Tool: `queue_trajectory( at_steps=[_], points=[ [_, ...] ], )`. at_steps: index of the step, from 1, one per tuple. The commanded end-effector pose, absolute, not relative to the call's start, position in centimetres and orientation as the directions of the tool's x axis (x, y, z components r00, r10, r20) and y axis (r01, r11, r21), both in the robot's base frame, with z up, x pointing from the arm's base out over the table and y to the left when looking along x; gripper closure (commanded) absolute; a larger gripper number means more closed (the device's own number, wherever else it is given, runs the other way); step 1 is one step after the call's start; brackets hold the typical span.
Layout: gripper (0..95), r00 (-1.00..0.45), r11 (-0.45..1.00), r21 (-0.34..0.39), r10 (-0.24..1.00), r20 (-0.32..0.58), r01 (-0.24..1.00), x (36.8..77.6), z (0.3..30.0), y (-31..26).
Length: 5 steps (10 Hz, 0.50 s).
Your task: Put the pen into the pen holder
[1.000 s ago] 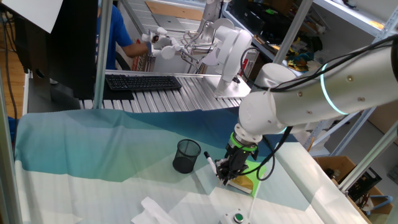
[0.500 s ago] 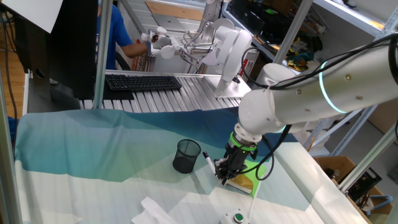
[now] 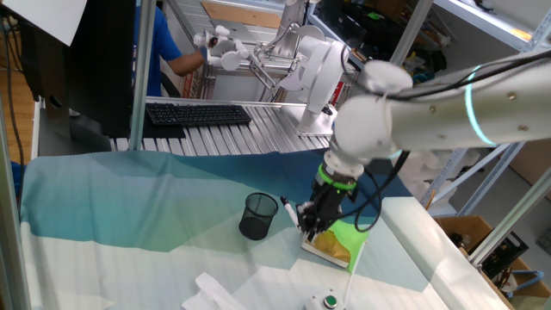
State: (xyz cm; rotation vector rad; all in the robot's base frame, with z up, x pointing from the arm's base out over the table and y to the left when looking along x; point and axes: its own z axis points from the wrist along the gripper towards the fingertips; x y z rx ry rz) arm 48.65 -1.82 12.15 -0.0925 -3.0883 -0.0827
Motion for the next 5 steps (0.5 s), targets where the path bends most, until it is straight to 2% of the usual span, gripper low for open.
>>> queue_trajectory(
  at_steps=[1,5],
  points=[
    [95.0,-0.997,0.997,0.05,0.063,0.055,0.065,48.4,13.6,-1.1],
    [95.0,-0.993,0.996,0.043,0.074,0.095,0.078,47.6,15.4,0.9]
  ],
)
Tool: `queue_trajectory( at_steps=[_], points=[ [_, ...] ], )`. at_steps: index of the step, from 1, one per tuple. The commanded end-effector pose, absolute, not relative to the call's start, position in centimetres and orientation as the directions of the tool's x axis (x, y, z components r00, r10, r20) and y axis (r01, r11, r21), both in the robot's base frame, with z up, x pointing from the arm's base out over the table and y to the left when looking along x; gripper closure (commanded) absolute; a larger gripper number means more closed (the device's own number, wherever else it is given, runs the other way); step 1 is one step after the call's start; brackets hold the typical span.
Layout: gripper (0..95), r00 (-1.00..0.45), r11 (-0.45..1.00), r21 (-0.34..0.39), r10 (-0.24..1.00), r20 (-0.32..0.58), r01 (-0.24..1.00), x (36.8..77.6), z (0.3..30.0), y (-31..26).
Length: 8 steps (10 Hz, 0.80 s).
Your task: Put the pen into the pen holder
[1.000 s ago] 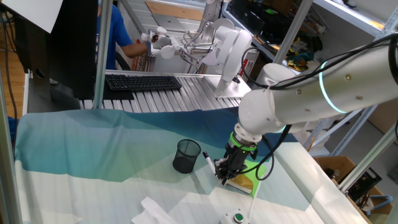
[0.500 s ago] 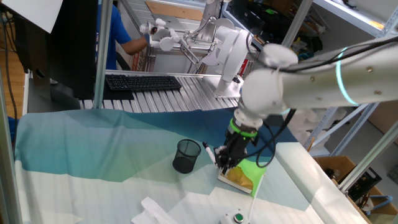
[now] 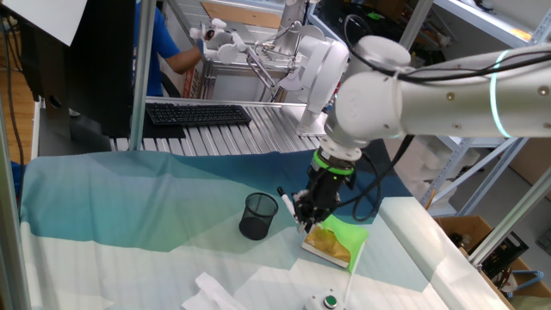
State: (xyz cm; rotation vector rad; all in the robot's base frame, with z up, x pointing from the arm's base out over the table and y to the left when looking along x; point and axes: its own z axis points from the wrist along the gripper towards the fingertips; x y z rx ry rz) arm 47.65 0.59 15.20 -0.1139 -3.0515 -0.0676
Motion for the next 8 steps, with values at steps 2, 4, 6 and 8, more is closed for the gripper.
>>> queue_trajectory(
  at_steps=[2,4,6,8],
  points=[
    [95.0,-0.988,0.995,0.049,0.081,0.129,0.088,47.5,15.5,1.2],
    [95.0,-0.984,0.993,0.063,0.089,0.156,0.099,47.4,15.7,1.5],
    [95.0,-0.98,0.991,0.063,0.105,0.172,0.117,47.1,15.7,2.7],
    [95.0,-0.974,0.989,0.071,0.112,0.198,0.128,47.3,15.1,3.3]
  ],
)
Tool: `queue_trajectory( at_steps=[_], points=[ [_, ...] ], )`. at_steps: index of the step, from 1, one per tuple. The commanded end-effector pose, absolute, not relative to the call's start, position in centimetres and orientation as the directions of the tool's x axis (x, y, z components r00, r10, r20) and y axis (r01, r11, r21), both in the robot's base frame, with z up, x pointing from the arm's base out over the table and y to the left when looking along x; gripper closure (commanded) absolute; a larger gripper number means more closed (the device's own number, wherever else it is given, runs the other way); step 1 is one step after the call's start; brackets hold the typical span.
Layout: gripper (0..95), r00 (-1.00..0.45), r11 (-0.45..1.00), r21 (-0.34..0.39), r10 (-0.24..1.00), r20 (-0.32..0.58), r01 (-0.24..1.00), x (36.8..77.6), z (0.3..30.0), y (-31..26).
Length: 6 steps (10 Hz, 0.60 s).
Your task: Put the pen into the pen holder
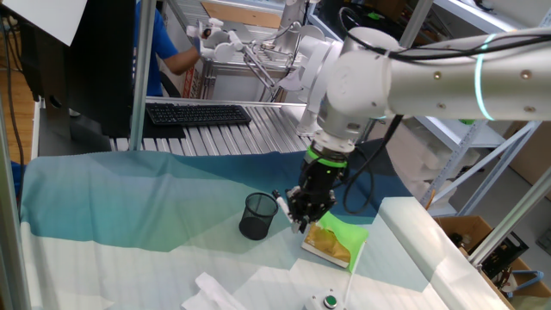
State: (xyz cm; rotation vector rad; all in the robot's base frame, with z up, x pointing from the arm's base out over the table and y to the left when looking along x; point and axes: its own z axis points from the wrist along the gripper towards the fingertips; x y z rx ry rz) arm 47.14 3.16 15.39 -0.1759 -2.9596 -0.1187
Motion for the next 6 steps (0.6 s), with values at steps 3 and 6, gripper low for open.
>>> queue_trajectory(
  at_steps=[3,6],
  points=[
    [95.0,-0.965,0.985,0.087,0.124,0.233,0.148,47.8,14.3,3.4],
    [95.0,-0.95,0.983,0.075,0.14,0.278,0.167,48.5,14.4,3.6]
  ],
)
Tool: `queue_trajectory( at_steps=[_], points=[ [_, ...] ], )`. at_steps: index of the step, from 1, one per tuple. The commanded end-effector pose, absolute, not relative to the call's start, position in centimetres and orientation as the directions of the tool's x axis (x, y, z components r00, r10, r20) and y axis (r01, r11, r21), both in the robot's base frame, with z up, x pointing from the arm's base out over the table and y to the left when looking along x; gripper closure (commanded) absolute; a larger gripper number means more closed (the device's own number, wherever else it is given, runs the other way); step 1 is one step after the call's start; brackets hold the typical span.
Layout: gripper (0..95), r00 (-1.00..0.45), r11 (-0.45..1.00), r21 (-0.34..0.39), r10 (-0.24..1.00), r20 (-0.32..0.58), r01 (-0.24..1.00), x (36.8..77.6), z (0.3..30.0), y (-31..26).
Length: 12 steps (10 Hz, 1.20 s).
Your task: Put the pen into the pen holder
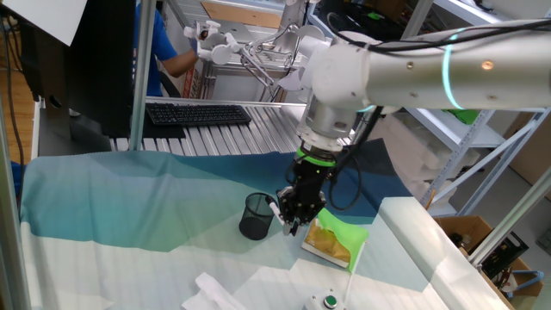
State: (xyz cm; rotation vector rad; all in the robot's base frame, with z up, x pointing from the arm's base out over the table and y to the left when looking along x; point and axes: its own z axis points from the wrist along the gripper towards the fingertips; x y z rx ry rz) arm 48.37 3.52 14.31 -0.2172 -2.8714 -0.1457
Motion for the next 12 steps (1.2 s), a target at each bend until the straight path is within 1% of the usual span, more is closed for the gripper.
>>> queue_trajectory(
  at_steps=[1,3,6,10,12],
  points=[
    [95.0,-0.945,0.982,0.069,0.147,0.293,0.175,48.7,14.4,3.7],
    [95.0,-0.935,0.98,0.065,0.16,0.315,0.189,48.9,14.2,4.0],
    [95.0,-0.932,0.978,0.07,0.165,0.323,0.198,49.5,13.8,4.1],
    [95.0,-0.91,0.975,0.053,0.18,0.374,0.214,50.7,13.7,3.9],
    [95.0,-0.905,0.973,0.051,0.19,0.381,0.225,50.9,13.0,3.8]
  ],
)
